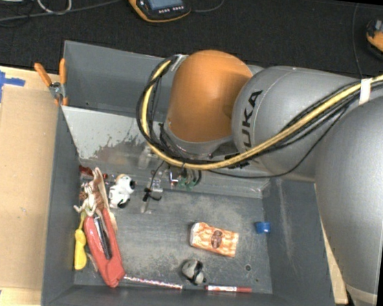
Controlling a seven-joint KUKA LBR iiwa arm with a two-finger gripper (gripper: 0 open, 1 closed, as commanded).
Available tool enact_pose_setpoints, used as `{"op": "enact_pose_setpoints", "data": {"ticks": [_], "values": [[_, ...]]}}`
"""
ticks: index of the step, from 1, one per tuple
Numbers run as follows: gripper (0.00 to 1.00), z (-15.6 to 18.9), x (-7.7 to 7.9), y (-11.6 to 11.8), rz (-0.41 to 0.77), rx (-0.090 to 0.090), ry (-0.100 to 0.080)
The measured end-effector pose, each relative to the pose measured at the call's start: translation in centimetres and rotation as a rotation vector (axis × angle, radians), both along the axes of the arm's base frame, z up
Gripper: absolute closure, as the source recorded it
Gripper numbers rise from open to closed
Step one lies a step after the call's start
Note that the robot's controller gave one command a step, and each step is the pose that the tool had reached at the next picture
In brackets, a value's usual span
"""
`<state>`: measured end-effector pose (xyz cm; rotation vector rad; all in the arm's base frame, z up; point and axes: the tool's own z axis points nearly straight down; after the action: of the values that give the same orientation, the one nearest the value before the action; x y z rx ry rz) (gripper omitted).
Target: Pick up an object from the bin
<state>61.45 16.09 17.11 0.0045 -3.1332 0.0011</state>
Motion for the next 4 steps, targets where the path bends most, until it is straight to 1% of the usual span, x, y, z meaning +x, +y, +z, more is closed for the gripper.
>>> {"op": "enact_pose_setpoints", "data": {"ticks": [1,2,3,4], "values": [[0.0,0.5,0.2,-0.1,-0.003,0.001,-0.007],[0.0,3.1,-0.5,-5.6,0.021,0.002,-0.003],[0.0,2.0,-2.0,-7.8,0.019,0.002,-0.005],[0.0,-4.9,-1.3,-14.1,0.109,0.002,-0.009]]}}
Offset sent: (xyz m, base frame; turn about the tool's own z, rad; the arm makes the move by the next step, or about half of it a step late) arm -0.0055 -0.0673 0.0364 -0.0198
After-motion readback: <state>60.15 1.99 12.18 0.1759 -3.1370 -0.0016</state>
